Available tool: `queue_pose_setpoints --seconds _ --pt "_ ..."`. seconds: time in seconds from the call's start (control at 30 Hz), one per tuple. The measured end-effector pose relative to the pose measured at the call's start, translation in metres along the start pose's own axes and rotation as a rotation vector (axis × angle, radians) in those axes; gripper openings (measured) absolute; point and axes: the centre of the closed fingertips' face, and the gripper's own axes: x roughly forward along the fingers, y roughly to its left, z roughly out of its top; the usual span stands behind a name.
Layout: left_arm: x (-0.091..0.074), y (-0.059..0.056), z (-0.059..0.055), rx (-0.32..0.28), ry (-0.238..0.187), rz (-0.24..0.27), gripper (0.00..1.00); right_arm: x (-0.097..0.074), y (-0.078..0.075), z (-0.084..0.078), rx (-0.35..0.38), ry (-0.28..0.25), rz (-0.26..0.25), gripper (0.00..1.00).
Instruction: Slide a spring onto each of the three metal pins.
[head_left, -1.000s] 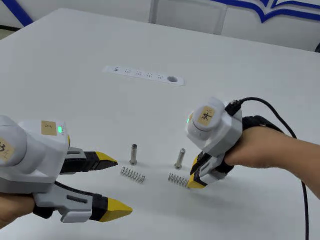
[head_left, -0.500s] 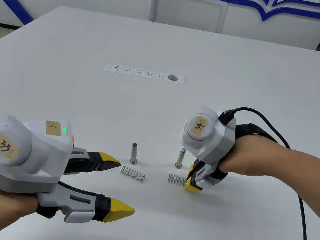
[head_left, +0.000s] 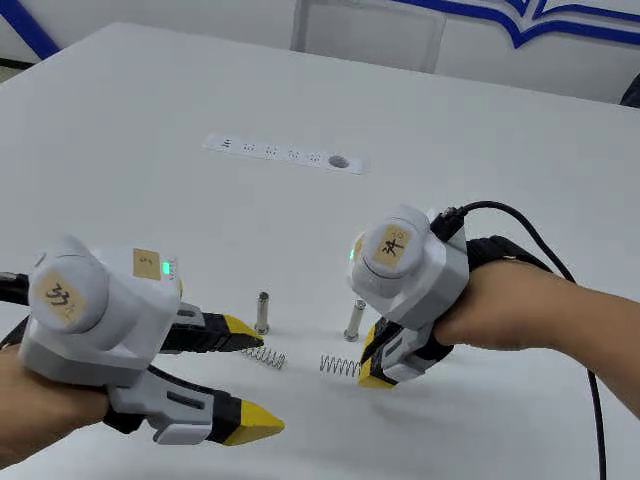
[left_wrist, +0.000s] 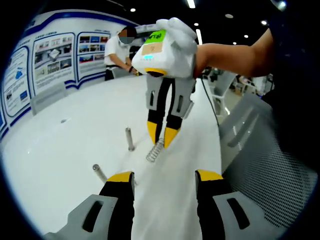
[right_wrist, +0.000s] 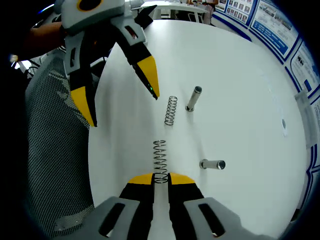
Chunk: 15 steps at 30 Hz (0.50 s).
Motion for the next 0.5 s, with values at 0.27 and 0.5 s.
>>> queue_pose_setpoints --seconds 0.27,0.5 --pt "0.011 -0.004 0.007 0.049 0.008 -0.041 0.40 -0.014 0.018 0.020 -0.061 -0.033 0.024 0.11" --pt "0.014 -0.009 0.007 0.088 0.021 -0.065 0.28 -0.018 0.028 0.028 -0.103 -0.038 0.036 0.11"
